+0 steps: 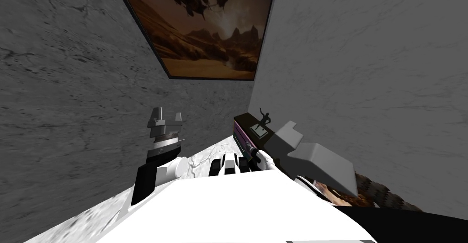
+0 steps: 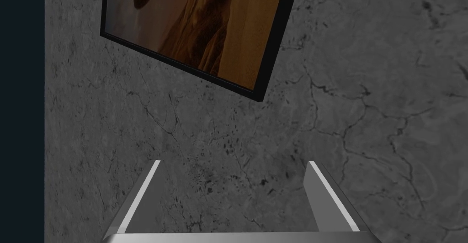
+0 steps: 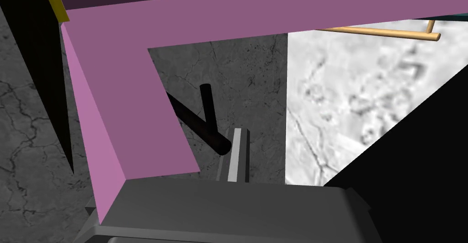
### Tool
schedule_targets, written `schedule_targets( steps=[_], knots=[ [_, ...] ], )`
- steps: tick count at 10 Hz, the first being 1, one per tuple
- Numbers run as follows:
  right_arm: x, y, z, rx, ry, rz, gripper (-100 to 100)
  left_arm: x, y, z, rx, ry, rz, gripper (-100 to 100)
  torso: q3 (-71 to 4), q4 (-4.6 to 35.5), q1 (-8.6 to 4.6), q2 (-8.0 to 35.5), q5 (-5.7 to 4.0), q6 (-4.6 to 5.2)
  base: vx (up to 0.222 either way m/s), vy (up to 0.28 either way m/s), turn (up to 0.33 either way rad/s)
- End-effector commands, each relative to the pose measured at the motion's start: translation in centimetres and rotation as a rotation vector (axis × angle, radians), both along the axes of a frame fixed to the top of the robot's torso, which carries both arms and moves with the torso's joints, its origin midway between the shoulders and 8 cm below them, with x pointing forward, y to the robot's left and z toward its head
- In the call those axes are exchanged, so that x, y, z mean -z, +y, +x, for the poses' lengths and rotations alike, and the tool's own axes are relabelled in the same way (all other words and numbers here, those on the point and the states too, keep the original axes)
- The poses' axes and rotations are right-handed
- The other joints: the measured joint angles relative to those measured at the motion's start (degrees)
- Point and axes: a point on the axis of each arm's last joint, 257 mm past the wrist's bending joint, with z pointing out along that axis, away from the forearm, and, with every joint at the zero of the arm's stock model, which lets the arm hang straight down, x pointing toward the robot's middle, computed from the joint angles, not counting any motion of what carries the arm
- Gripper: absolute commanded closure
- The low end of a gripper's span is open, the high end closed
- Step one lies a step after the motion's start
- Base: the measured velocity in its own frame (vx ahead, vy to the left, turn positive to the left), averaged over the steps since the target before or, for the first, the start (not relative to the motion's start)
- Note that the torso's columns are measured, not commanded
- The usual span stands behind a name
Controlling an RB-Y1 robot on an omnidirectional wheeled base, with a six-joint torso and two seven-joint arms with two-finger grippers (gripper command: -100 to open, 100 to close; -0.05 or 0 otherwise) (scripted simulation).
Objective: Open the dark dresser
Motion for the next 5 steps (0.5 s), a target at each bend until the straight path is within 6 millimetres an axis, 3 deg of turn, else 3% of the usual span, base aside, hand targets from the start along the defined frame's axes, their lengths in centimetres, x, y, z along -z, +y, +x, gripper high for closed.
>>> schedule_targets(
  steps=[1, 2, 3, 5],
  knots=[
    [-0.8, -2.3, 1.4, 0.025, -0.009, -0.005, 100, 0.0, 0.0, 0.0, 0.0, 0.0, 0.0, 0, 0.04, 0.08, 0.05, -0.01, 0.11, 0.04, -0.062, 0.033, 0.029],
    [-0.5, -1.5, 0.8, 0.013, -0.001, 0.004, 100, 0.0, 0.0, 0.0, 0.0, 0.0, 0.0, 0, -0.02, -0.02, 0.02, 0.0, 0.08, 0.12, -0.018, 0.012, -0.005],
    [-0.9, -3.0, 1.3, 0.024, -0.001, -0.006, -100, 0.0, 0.0, 0.0, 0.0, 0.0, 0.0, 0, -0.1, -0.21, -0.03, -0.12, -0.11, 0.01, -0.039, 0.027, 0.087],
    [-1.2, -4.4, 1.8, 0.033, 0.0, -0.016, -100, 0.0, 0.0, 0.0, 0.0, 0.0, 0.0, 0, -0.05, -0.07, 0.01, -0.09, -0.07, -0.06, -0.056, 0.037, 0.076]
  ],
)
